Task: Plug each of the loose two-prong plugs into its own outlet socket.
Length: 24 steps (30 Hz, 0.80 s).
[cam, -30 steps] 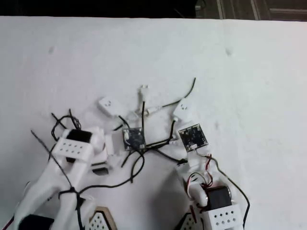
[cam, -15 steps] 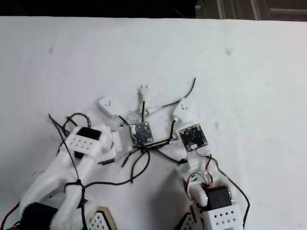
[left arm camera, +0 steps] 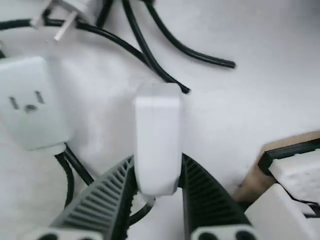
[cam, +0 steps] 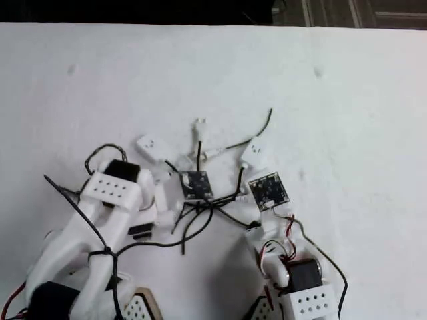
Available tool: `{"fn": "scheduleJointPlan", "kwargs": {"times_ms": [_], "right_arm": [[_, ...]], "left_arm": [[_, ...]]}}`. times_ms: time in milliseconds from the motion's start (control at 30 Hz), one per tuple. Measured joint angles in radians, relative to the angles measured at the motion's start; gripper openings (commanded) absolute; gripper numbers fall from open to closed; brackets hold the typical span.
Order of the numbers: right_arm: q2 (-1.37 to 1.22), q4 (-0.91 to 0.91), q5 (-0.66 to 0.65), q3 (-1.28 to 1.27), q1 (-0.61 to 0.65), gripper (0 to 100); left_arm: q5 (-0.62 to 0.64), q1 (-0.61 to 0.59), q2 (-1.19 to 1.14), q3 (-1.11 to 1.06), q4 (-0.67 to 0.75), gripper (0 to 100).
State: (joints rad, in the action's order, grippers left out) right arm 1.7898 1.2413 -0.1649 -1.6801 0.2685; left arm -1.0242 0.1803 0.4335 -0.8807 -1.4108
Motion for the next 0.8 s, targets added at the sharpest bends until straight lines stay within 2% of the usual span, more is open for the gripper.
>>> {"fn": "scheduleJointPlan", "kwargs": {"times_ms": [67, 133, 233, 333, 500, 700, 800], "right_arm": [[0.0, 0.0, 0.0, 0.0, 0.0, 2.0], [0.0, 0.0, 0.0, 0.0, 0.0, 2.0], [0.0, 0.0, 0.0, 0.0, 0.0, 2.0], [0.0, 0.0, 0.0, 0.0, 0.0, 2.0], [0.0, 0.0, 0.0, 0.0, 0.0, 2.0], [0.0, 0.0, 0.0, 0.0, 0.0, 2.0], [0.0, 0.0, 0.0, 0.0, 0.0, 2.0]], "left_arm": [[0.006, 0.0, 0.0, 0.0, -0.017, 3], [0.032, 0.0, 0.0, -0.011, -0.005, 9], [0.068, 0.0, 0.0, -0.066, 0.052, 22], [0.126, 0.0, 0.0, -0.097, 0.143, 28], [0.222, -0.009, 0.0, -0.097, 0.249, 29], [0.232, -0.014, -0.002, -0.049, 0.285, 28], [0.232, -0.054, -0.002, -0.029, 0.331, 28]]}}
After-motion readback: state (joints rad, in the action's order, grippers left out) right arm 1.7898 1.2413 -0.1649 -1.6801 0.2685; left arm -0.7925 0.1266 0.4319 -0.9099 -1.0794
